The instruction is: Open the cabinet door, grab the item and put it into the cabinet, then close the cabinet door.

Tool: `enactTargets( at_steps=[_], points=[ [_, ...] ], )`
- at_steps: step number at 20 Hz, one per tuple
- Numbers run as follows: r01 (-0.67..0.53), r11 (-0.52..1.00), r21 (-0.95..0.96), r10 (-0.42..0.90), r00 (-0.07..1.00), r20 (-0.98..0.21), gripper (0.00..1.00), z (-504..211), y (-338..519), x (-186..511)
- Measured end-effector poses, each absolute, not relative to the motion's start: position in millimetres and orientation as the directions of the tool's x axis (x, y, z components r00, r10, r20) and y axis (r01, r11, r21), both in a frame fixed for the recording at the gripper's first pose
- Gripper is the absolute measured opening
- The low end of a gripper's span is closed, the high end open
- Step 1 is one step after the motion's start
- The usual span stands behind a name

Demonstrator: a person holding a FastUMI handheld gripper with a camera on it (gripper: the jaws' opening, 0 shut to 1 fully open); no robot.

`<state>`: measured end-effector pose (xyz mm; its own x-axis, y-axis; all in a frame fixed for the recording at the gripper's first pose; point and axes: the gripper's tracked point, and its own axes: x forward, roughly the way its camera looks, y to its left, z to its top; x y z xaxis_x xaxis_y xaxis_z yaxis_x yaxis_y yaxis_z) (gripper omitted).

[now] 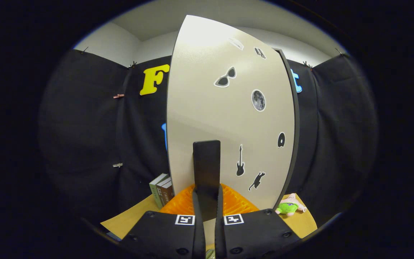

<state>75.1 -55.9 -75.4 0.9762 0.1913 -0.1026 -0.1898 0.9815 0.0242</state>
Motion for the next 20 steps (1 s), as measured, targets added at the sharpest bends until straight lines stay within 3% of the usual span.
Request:
enactTargets(
  at_steps=[9, 20],
  points=[
    [-0.343, 0.937, 0.071, 0.349, 0.932, -0.102, 0.14, -70, -98, 40],
    [-0.233, 0.970, 0.064, 0.238, 0.967, -0.091, 0.16, -66, -158, 22]
  ],
)
